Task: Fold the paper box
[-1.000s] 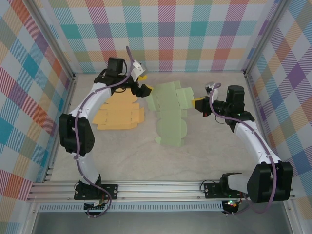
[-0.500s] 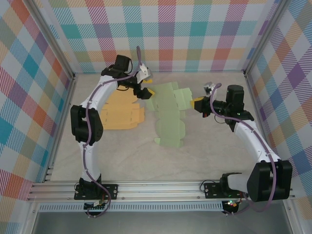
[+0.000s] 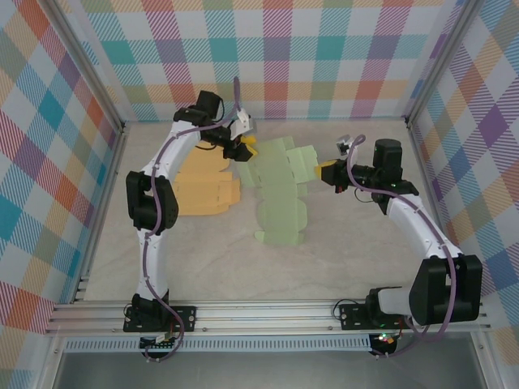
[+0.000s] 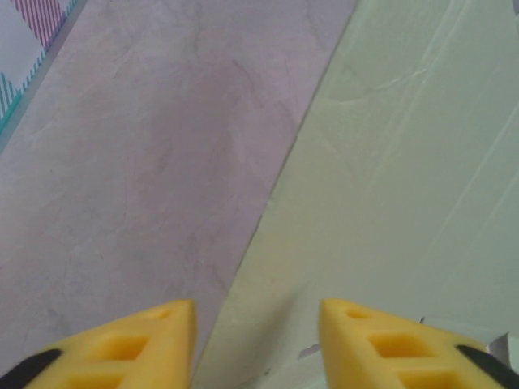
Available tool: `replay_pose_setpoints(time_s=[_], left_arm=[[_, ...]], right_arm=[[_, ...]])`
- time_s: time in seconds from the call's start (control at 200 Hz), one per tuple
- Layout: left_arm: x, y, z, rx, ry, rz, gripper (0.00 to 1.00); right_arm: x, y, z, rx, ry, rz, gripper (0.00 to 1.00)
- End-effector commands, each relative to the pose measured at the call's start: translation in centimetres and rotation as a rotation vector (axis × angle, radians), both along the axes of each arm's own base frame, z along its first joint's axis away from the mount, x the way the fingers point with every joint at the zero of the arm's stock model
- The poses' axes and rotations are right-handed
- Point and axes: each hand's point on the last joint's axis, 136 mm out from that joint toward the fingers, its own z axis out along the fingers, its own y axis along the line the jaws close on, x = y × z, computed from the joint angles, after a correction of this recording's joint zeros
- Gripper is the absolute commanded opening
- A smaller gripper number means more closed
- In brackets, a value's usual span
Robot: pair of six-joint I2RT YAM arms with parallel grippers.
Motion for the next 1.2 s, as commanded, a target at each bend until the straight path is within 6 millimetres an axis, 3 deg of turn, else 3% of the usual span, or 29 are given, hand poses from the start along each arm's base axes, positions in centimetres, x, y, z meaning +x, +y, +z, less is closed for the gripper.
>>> replay_pose_setpoints(time_s=[0.0, 0.235, 0.39, 0.575, 0.675, 0.72, 0.79, 0.82, 0.95, 1.085, 1.195], left_arm=[[-0.8, -0.7, -0.2, -0.008, 0.008, -0.049, 0.28], [-1.1, -0.7, -1.0, 0.046, 0.004, -0.042, 0.1], [-0.5, -0.8, -0.4, 0.061, -0.025, 0.011, 0.0], [1.0, -1.6, -1.0, 0.197, -0.195, 0.203, 0.0], [1.5, -2.2, -1.0, 0.272, -0.343, 0.328, 0.0], [1.5, -2.3, -0.8, 0.287, -0.381, 0.376, 0.0], [1.4, -2.3, -0.3, 0.299, -0.424, 0.437, 0.0], [1.4, -2.4, 0.0, 0.3, -0.456, 0.458, 0.0], [0.1, -3.8, -0.9, 0.371, -0.569, 0.448, 0.0], [-0.5, -5.0, -2.5, 0.438, -0.611, 0.438, 0.0], [-0.6, -5.6, -3.1, 0.473, -0.668, 0.447, 0.0]], right_arm=[[0.6, 0.5, 1.6, 0.008, -0.076, 0.028, 0.0], [1.6, 0.1, 0.5, -0.012, -0.058, -0.013, 0.0], [2.6, -0.5, -0.6, -0.043, -0.045, -0.076, 0.0], [3.8, -2.2, -3.0, -0.105, 0.022, -0.208, 0.0], [4.6, -4.1, -4.8, -0.166, 0.11, -0.346, 0.14], [4.9, -5.3, -5.6, -0.2, 0.156, -0.423, 0.33], [4.7, -7.0, -6.4, -0.244, 0.225, -0.533, 0.35], [4.5, -7.6, -6.6, -0.257, 0.247, -0.572, 0.41], [3.7, -10.1, -5.7, -0.262, 0.313, -0.747, 0.59], [2.7, -11.5, -3.4, -0.235, 0.363, -0.851, 0.6], [2.1, -10.9, -1.3, -0.171, 0.379, -0.844, 0.6]])
